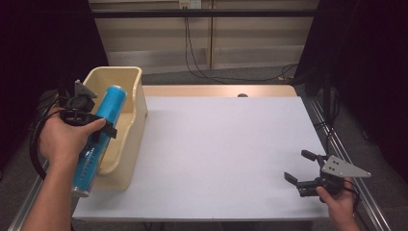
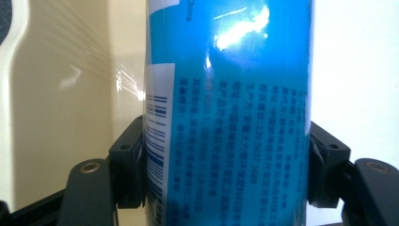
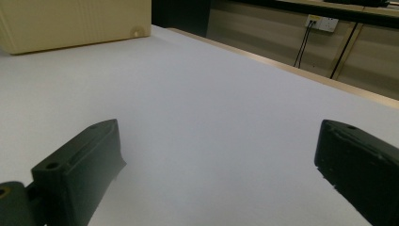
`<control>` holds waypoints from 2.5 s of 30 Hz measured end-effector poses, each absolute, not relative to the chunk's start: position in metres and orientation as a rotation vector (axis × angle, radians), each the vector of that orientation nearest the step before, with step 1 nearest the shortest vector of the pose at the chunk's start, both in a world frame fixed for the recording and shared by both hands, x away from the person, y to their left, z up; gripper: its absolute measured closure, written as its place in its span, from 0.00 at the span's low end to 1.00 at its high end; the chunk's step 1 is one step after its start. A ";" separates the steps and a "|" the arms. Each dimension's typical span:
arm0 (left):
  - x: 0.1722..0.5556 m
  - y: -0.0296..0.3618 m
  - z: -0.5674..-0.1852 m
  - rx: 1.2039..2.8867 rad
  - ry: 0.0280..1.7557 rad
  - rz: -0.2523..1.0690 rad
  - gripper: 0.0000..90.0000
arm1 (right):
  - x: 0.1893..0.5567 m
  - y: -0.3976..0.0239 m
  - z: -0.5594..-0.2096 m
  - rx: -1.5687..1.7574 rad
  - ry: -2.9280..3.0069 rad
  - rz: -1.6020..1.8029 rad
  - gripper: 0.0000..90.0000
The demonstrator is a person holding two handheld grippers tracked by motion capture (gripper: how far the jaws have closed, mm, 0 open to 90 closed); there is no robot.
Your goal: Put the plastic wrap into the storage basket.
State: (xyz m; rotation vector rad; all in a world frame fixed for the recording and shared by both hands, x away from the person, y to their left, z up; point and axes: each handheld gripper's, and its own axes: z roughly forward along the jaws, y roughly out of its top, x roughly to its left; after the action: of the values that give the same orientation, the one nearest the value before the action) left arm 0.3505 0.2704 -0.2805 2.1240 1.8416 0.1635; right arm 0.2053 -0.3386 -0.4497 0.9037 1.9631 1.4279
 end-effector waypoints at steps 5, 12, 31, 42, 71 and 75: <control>0.352 0.270 -0.281 2.132 1.853 0.154 0.35 | 0.205 -0.338 -0.450 0.899 1.966 1.427 0.01; 0.355 0.266 -0.285 2.159 1.880 0.147 0.35 | 0.205 -0.338 -0.450 0.900 1.968 1.427 0.01; 0.361 0.262 -0.255 2.122 1.845 0.069 0.30 | 0.208 -0.337 -0.450 0.891 1.969 1.425 0.01; 0.358 0.237 -0.256 2.142 1.723 0.038 0.16 | 0.209 -0.336 -0.450 0.892 1.973 1.429 0.01; 0.344 0.143 -0.303 2.304 1.399 -0.060 0.09 | 0.207 -0.336 -0.450 0.883 1.976 1.428 0.01; 0.339 0.136 -0.321 2.319 1.380 -0.069 0.09 | 0.207 -0.337 -0.450 0.884 1.976 1.429 0.01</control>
State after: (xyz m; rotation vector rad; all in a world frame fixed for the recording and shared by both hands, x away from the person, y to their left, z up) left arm 0.3392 0.1362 -0.3210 2.3191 1.3805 -0.0695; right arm 0.2066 -0.3366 -0.4495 0.8840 1.9764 1.4285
